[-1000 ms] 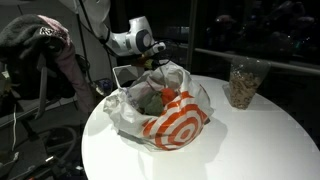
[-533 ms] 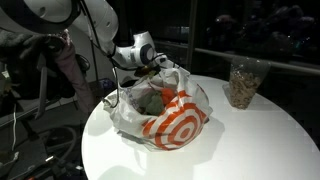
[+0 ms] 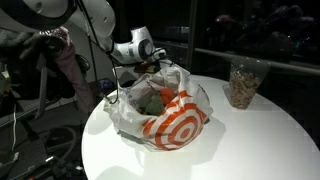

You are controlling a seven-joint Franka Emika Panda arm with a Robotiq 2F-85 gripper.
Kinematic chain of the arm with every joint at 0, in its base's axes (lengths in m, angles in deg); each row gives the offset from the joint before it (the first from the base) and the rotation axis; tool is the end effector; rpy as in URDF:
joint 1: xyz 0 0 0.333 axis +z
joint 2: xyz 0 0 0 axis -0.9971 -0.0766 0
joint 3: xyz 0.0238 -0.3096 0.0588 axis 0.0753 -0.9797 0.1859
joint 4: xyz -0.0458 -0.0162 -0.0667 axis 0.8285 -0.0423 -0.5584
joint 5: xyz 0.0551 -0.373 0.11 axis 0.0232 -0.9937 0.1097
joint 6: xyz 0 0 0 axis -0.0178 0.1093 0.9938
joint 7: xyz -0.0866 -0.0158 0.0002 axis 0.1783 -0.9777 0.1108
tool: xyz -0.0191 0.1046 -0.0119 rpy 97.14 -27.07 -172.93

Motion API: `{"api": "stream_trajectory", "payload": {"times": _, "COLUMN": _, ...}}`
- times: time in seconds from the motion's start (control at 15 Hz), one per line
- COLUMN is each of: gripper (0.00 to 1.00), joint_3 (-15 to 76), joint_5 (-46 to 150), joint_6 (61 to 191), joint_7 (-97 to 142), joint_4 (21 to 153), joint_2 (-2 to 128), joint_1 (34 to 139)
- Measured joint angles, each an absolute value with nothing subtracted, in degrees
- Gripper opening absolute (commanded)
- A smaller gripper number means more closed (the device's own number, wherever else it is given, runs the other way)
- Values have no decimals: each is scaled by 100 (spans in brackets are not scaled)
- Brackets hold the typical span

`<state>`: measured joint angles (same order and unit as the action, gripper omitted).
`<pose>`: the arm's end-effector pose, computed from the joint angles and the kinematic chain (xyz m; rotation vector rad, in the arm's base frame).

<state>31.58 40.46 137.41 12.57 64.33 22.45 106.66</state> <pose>0.7425 0.2589 0.2041 2.9460 0.4132 0.5875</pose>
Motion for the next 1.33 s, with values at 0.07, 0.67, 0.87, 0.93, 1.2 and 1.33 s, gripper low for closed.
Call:
{"api": "stream_trajectory", "payload": {"times": 0.07, "gripper": 3, "joint_3": 3063, "joint_5": 4024, "joint_6": 13741, "joint_7": 1218, "joint_4": 6517, "joint_2": 2387, "joint_1": 10749}}
{"api": "stream_trajectory", "payload": {"times": 0.67, "gripper": 5, "joint_3": 2568, "joint_5": 3041, "joint_6": 13611, "joint_7": 452, "joint_4": 8652, "joint_2": 4769, "joint_1": 11313}}
{"api": "stream_trajectory", "payload": {"times": 0.87, "gripper": 5, "joint_3": 2537, "joint_5": 2489, "joint_6": 14010, "joint_7": -119, "joint_4": 9489, "joint_2": 5585, "joint_1": 11321}}
{"api": "stream_trajectory", "payload": {"times": 0.93, "gripper": 5, "joint_3": 2519, "joint_5": 2299, "joint_6": 14170, "joint_7": -355, "joint_4": 9777, "joint_2": 5863, "joint_1": 11314}}
{"api": "stream_trajectory", "payload": {"times": 1.2, "gripper": 5, "joint_3": 2306, "joint_5": 1470, "joint_6": 14641, "joint_7": -1417, "joint_4": 10963, "joint_2": 7031, "joint_1": 11327}}
{"api": "stream_trajectory", "payload": {"times": 1.33, "gripper": 5, "joint_3": 2180, "joint_5": 1037, "joint_6": 14692, "joint_7": -1933, "joint_4": 11511, "joint_2": 7627, "joint_1": 11323}}
